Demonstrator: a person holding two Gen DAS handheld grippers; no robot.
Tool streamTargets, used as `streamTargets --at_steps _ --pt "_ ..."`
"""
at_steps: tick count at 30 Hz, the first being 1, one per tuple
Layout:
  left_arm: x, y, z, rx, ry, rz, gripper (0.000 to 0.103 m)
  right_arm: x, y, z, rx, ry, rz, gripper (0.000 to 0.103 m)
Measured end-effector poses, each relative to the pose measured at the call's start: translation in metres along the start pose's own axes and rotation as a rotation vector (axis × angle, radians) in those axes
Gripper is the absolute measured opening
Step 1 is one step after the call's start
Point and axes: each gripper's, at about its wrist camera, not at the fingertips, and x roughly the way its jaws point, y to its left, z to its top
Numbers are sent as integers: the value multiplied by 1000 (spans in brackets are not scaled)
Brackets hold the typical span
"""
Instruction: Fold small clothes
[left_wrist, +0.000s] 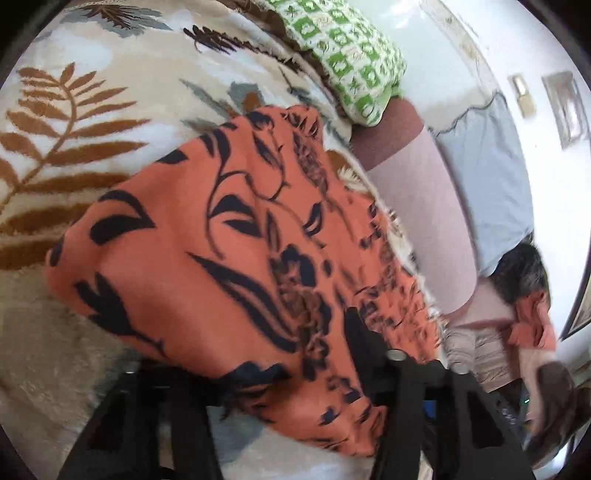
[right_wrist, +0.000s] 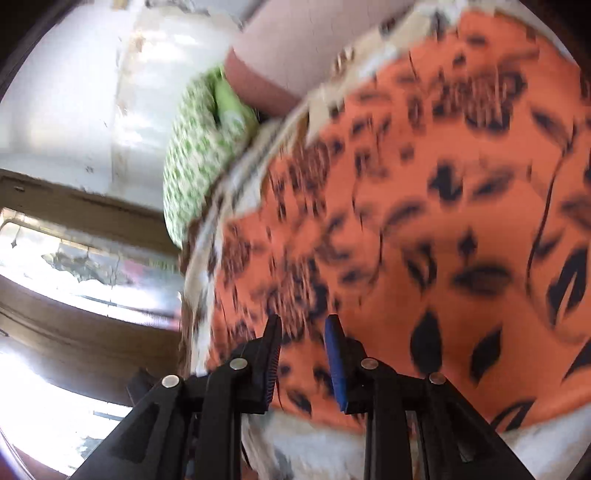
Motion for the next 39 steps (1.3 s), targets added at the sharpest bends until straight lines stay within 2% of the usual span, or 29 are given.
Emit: streamTargets --at_steps 2,3,4,5,7,13,14,15,16,17,19,20,21,22,23,25,28,29,31,34,39 --pt "4 -8 0 60 7 29 59 -3 -2 4 -8 -37 14 27" --pt "6 -12 0 96 2 53 54 2 -5 4 -12 -32 -32 27" --pt "8 -13 1 111 -11 78 30 9 -8 4 -9 -10 -76 26" --pt "10 -11 2 111 -11 86 22 20 -15 3 1 32 -122 26" --pt "11 -5 6 84 1 66 19 20 -15 2 -12 12 -110 25" --pt "4 -16 2 161 -41 80 19 16 -13 1 -42 38 -121 26" --pt "6 -18 3 163 -36 94 24 15 -14 1 -42 40 -122 26" --pt "10 -15 3 143 -17 117 35 20 -14 4 -41 42 -123 26" --pt "15 -11 3 114 8 97 53 18 -14 4 -39 44 -122 25" --pt "15 -9 4 96 0 57 59 16 -14 5 -31 41 -115 26" --pt "14 -12 6 87 -5 52 60 27 -3 11 -26 14 -80 27" --pt "14 -14 7 99 -8 51 58 21 3 15 -47 -17 -57 27" --pt "14 -15 7 109 -25 61 51 16 9 18 -78 -48 -53 27" --pt "16 -15 8 110 -38 82 27 13 14 21 -103 -76 -58 27" --pt "18 -13 9 109 -45 97 22 11 18 25 -125 -104 -74 27" --pt "20 -10 10 99 -47 81 19 18 15 30 -125 -109 -105 27" --pt "19 -18 10 161 -55 96 17 51 -8 35 -78 -14 -140 22" --pt "17 -18 10 165 -60 86 17 51 -8 36 -94 -35 -129 22" --pt "11 -25 10 199 -78 65 17 52 -6 38 -83 -19 -143 22" --pt "0 -47 6 321 -123 54 17 51 -7 37 -75 -13 -126 22" --pt "-13 -95 -17 555 -178 75 16 23 -21 42 41 21 -22 26"
